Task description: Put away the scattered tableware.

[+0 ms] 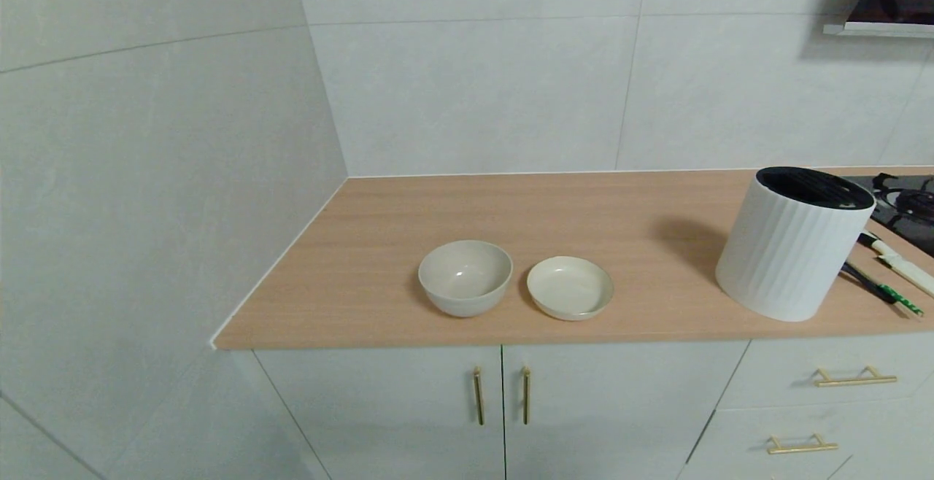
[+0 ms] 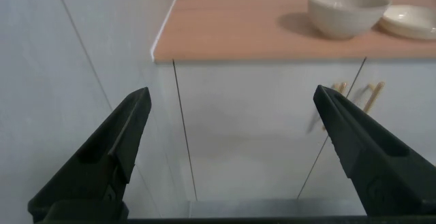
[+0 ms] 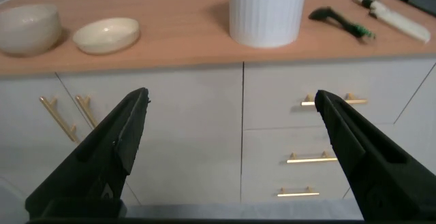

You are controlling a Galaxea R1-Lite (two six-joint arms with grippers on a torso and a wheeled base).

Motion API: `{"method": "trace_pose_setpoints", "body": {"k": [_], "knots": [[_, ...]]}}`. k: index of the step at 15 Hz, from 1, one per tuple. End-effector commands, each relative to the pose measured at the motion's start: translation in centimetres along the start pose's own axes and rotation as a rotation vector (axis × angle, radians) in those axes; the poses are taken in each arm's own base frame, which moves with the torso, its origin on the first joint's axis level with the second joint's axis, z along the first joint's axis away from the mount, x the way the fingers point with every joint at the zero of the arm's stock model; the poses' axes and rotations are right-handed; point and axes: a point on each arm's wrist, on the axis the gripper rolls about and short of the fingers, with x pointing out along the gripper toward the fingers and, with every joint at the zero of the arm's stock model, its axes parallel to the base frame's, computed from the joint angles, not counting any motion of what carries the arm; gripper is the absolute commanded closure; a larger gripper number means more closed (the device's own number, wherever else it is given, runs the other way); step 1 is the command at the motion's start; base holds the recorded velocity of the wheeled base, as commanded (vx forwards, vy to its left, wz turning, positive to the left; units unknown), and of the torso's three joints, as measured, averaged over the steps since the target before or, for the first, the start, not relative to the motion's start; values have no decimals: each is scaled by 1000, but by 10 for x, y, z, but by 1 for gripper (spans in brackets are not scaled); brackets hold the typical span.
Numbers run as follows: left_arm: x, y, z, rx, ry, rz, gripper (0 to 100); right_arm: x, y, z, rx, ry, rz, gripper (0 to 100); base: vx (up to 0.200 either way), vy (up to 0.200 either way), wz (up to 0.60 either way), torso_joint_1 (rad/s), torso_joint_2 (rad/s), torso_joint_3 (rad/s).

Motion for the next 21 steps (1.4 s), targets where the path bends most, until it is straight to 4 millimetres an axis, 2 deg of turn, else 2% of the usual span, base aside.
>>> {"method": "trace_pose_setpoints", "body": {"k": [1,11,21], "knots": [[0,0,0,-1,-1,1,0,0,0,0,0,0,0,0,0,0,0,-251,544,295],[0,0,0,-1,-1,1,0,0,0,0,0,0,0,0,0,0,0,-225,519,293],[0,0,0,-1,-1,1,0,0,0,0,0,0,0,0,0,0,0,-173,470,298]]}}
